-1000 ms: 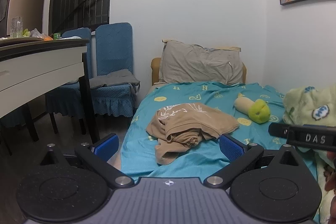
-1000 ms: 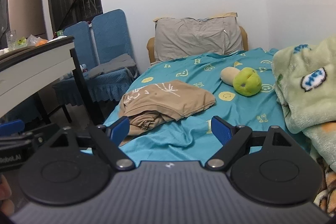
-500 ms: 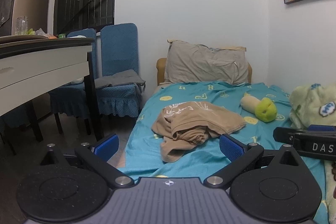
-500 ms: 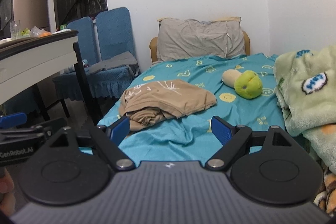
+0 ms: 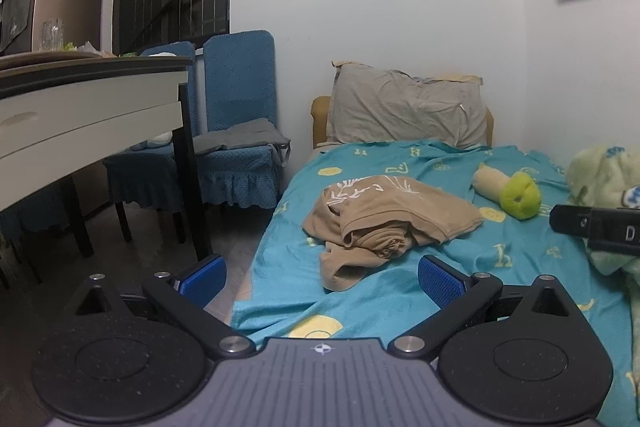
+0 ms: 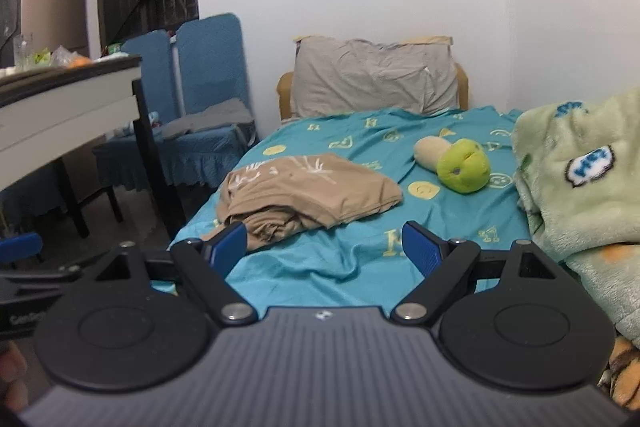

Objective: Fold clothes
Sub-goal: 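Move both grippers toward the crumpled tan T-shirt on the bed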

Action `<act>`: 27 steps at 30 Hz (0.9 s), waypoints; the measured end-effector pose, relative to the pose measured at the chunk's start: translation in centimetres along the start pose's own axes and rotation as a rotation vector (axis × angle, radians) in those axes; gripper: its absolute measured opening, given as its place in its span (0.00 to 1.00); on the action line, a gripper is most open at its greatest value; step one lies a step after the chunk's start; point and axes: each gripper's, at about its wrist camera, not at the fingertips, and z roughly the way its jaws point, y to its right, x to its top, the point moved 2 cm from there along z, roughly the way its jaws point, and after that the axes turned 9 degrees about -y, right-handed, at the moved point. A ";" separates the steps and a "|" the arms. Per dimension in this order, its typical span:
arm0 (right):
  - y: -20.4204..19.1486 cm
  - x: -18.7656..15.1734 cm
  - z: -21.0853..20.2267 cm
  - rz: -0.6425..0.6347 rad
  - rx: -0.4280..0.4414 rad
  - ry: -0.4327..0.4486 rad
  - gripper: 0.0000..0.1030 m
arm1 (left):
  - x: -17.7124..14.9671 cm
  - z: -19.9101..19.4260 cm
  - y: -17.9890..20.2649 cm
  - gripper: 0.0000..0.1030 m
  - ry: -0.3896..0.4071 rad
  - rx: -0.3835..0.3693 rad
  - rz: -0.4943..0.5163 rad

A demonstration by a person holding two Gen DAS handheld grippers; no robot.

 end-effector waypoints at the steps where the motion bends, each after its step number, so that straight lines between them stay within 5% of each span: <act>1: 0.1 0.0 -0.1 0.003 -0.001 0.006 0.83 | 0.0 -0.1 0.0 1.00 -0.001 0.001 -0.003; 9: 1.2 1.6 -1.7 0.091 -0.001 0.080 0.63 | 0.9 -1.0 0.4 1.00 -0.040 0.039 -0.034; 13: 1.8 2.2 -2.0 0.133 -0.030 0.088 0.33 | 3.0 -1.5 0.7 1.00 -0.054 0.028 -0.072; 17: 1.8 2.1 -1.8 0.131 -0.055 0.082 0.20 | 4.9 -1.3 0.6 1.00 -0.051 0.024 -0.099; 27: 2.6 0.9 0.3 0.128 -0.071 0.028 0.22 | 3.9 4.0 0.6 0.97 -0.139 -0.039 -0.050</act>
